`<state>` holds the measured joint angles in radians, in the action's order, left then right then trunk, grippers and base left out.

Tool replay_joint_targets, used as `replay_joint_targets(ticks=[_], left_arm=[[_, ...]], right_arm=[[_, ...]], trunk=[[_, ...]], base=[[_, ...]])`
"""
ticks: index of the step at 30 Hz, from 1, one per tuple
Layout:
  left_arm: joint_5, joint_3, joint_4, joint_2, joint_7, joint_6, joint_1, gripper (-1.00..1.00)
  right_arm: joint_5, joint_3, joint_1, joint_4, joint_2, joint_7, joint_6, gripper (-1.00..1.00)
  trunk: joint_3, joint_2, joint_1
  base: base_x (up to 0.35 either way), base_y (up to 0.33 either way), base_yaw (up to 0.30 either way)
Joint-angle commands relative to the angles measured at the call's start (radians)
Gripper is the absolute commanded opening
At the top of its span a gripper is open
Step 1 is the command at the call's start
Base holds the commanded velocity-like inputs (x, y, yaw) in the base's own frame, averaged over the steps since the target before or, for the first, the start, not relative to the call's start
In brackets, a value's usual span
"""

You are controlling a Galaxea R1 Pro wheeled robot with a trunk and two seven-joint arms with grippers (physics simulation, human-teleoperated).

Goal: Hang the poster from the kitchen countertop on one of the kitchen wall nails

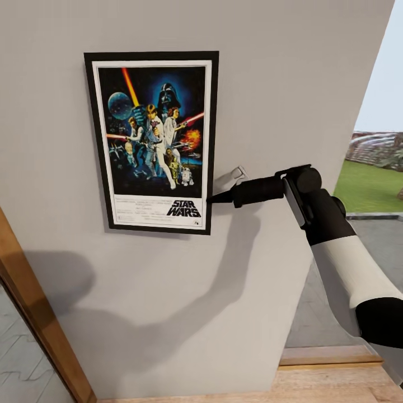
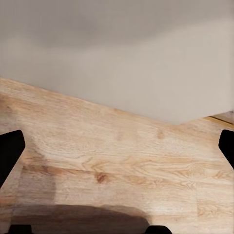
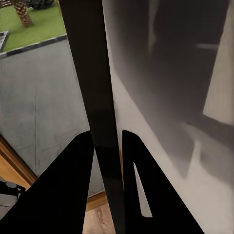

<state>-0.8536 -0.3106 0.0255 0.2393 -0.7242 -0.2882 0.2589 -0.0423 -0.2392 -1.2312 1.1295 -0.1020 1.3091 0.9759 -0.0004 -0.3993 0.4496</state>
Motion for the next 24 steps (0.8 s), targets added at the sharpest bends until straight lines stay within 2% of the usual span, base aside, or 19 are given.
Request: replay_joint_targets(ticks=[1,24], left_arm=[[-0.005,-0.008,-0.001,0.000,-0.001,-0.006,0.000,1.00],[-0.005,-0.008,-0.001,0.000,-0.001,-0.006,0.000,1.00]], right_arm=[[-0.006,-0.002,-0.001,0.000,-0.001,0.000,0.010,-1.00],[-0.005,-0.002,-0.001,0.000,-0.001,-0.001,0.010,-1.00]], trunk=[[0.000,-0.001,0.000],[0.000,-0.001,0.000]], base=[[0.009,0.000,0.000],[0.006,0.000,0.000]])
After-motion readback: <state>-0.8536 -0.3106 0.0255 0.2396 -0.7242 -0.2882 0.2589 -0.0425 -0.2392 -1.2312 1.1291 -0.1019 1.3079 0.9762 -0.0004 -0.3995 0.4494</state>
